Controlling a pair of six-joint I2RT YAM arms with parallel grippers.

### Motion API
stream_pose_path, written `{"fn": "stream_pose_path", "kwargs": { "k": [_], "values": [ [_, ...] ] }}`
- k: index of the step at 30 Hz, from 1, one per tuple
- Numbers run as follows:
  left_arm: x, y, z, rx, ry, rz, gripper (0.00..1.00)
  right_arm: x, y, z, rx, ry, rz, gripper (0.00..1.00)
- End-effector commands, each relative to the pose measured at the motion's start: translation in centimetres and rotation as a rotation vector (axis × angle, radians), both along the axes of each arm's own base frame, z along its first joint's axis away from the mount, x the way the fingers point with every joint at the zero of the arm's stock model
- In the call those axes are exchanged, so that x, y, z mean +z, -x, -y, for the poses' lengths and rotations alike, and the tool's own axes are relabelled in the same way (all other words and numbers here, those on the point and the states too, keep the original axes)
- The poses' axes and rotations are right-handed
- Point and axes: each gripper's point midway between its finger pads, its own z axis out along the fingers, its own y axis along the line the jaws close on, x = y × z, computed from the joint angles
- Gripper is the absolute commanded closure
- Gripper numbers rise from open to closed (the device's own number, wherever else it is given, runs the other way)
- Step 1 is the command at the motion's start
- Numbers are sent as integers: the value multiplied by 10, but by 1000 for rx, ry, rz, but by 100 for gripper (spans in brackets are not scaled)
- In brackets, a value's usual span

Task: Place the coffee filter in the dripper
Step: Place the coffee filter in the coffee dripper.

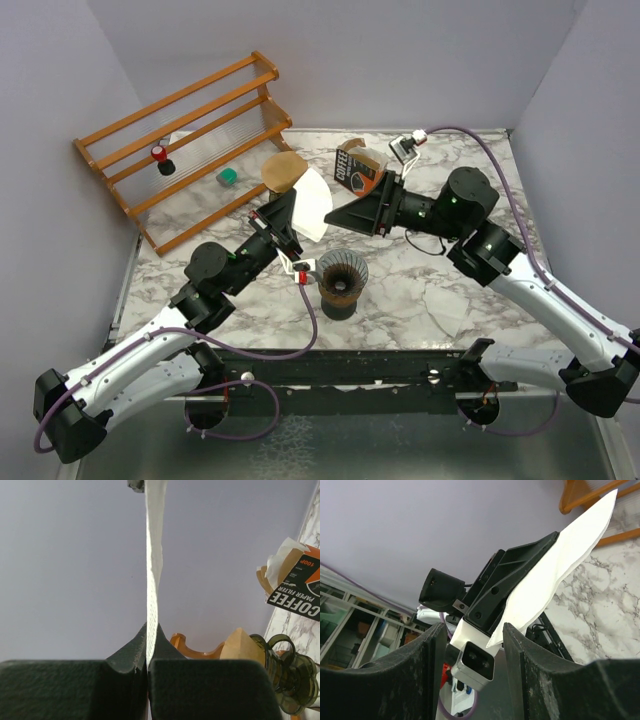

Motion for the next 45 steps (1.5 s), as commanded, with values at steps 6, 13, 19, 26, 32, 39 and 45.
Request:
{"fn": "stream_pose_path", "kwargs": {
  "k": [6, 13, 19, 26, 32, 39, 45],
  "values": [
    [4, 5, -1, -16, 19, 20, 100, 1, 7, 1, 23, -25, 14, 47],
    [1, 4, 0, -20, 25, 5, 100, 6, 11, 10, -1, -48, 42, 46],
    [3, 4, 2, -34, 38, -6, 100, 3, 12, 10, 1, -43, 37, 47],
    [6, 7, 3, -57, 58, -12, 100, -2, 9, 4, 15, -36, 23, 47],
    [4, 7, 5, -63, 57, -19, 100, -7, 6, 2, 17, -27, 18, 47],
    [4, 6, 5, -63, 66, -29, 100, -12, 6, 3, 11, -21, 17, 47],
    [5, 6, 4, -62, 79, -38, 100, -12, 9, 6, 10, -30, 30, 47]
  ]
}}
